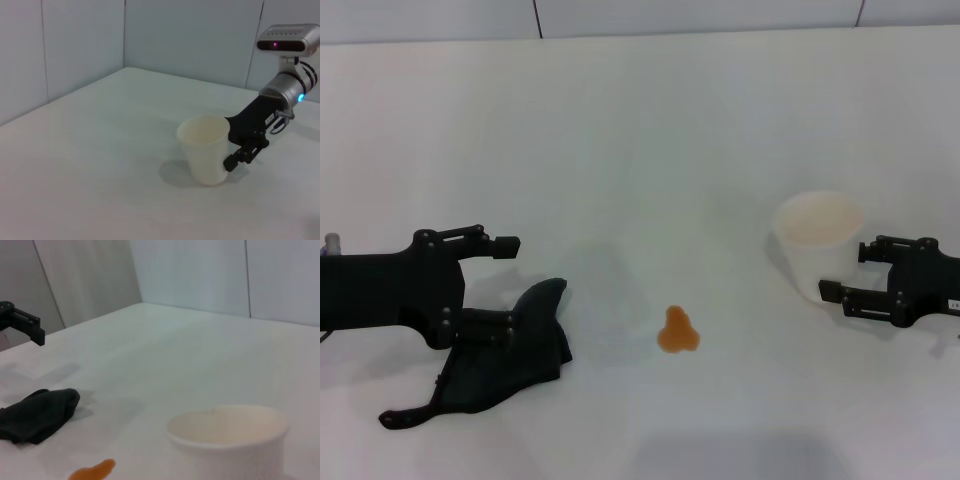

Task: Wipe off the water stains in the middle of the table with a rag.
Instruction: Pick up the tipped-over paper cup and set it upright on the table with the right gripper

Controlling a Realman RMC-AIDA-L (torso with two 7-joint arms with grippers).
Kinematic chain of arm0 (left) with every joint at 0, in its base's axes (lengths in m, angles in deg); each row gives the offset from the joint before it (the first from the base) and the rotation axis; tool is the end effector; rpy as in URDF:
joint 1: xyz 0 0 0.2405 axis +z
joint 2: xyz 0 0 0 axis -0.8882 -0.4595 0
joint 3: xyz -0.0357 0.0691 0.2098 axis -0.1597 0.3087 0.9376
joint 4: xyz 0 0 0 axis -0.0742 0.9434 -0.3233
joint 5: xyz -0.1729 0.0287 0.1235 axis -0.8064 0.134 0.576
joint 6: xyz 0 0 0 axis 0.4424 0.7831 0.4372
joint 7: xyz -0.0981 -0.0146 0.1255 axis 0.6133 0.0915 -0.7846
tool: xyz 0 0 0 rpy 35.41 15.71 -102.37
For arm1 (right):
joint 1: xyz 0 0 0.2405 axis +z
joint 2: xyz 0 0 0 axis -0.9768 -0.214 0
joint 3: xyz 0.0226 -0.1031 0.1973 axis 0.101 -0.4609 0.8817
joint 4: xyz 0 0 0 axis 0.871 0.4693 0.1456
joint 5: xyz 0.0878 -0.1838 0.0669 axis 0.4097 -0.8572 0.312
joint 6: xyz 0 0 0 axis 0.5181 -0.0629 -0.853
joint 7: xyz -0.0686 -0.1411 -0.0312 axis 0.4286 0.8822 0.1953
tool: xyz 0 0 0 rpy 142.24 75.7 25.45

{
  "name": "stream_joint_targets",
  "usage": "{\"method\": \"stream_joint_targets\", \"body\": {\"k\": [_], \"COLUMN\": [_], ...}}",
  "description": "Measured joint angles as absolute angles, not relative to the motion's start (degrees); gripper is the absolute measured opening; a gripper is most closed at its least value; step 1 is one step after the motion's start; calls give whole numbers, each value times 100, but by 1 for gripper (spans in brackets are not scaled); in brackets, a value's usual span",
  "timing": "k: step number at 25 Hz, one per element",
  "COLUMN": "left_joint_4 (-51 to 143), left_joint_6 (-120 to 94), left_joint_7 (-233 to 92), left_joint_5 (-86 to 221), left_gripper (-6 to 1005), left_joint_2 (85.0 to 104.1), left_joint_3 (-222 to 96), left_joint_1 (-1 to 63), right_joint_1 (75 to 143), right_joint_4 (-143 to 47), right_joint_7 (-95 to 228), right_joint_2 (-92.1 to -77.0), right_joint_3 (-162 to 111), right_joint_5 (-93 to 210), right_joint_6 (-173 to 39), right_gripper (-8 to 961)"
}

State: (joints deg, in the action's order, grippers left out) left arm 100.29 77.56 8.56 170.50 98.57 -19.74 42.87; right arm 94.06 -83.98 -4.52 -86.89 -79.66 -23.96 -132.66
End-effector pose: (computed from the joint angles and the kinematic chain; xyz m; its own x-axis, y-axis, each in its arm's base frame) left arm -0.2429 0.2836 0.0284 0.9002 0.2406 0.3631 0.3065 -0.9422 -0.1356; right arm 0.2946 0.3002 -0.0008 0.8245 -0.3648 -0.4326 -0.5183 -0.7937 -0.3184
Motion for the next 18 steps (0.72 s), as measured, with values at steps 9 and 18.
{"method": "stream_joint_targets", "body": {"k": [9,18], "left_joint_4": [10028,10033], "left_joint_6": [7774,7796], "left_joint_7": [856,856], "left_joint_5": [17049,17049], "left_gripper": [888,888], "left_joint_2": [9857,9857], "left_joint_3": [-1974,-1974], "left_joint_1": [4271,4241], "right_joint_1": [9407,9351], "right_joint_4": [-8324,-8322], "right_joint_7": [-499,-664], "right_joint_2": [-8689,-8650], "right_joint_3": [-7967,-7967], "right_joint_5": [-2422,-2451], "right_joint_6": [-13302,-13428], "right_gripper": [683,709]}}
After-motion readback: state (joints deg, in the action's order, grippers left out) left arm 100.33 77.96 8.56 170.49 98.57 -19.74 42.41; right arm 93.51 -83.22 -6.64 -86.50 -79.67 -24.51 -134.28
